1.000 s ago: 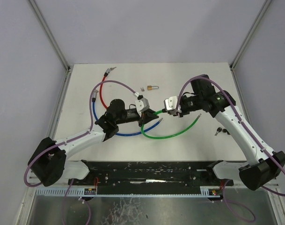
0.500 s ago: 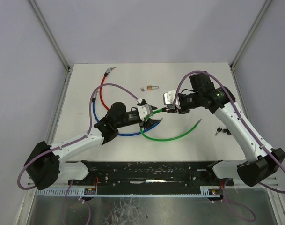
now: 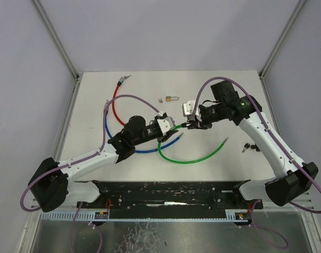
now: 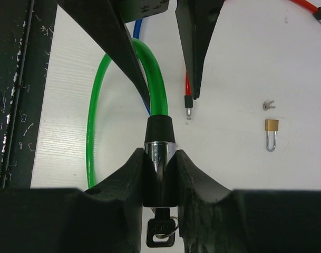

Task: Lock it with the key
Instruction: Lock the lock at the center of the board.

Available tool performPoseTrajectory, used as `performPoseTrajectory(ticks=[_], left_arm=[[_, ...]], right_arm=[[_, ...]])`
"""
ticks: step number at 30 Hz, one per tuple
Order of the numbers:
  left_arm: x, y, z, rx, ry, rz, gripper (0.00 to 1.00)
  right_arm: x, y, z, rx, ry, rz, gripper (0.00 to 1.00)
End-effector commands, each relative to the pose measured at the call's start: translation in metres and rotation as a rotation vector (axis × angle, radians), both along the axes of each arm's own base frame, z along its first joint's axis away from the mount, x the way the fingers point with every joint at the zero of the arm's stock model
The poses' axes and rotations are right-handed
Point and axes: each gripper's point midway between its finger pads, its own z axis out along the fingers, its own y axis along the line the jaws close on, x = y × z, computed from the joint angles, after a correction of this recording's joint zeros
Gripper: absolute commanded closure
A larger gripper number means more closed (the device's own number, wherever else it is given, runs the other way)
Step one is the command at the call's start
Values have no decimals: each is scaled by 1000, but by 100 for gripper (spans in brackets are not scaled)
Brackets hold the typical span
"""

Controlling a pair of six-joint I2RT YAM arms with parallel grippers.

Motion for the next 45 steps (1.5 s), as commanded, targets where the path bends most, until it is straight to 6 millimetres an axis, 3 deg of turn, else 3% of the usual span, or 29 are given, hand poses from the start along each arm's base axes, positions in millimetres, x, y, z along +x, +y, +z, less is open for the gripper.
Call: performPoseTrajectory(ticks=[1,5,8,9,11,13,17,19,21,24,27,35,45], left_arm=[[4,-6,14,-5,-28,-4,59],[3,-11,16,-22,-8,-13,70],[3,-12,16,-30,0,-15,71],[2,-12,17,-31,2,-19,75],[1,-13,16,-31,5,-29,98],[2,-12,16,-49,11,-15,100],[5,-6,20,-96,5,26,100],[5,-2,24,-125,14,31,100],[4,2,28,-156,32,19,100],[3,4,35,-197,62,-13,100],[1,4,39,-230,84,-64,100],[-9,0,37,-206,99,-163,100],[-14,-1,34,-195,95,-190,100]], right_arm=[[-7,8,20,58,-1,21,100],[-7,8,19,60,9,23,100],[-7,9,17,62,25,23,100],[-8,10,17,63,28,25,100],[-7,10,18,66,36,22,100],[-7,12,21,78,43,15,96],[-9,18,39,145,83,-23,40],[-13,19,55,190,96,-24,26],[-17,15,73,245,106,-24,20],[-27,0,101,340,107,-14,19],[-32,-15,112,389,64,-19,17],[-8,-31,93,401,18,-111,17],[-1,-26,87,489,170,-118,31]])
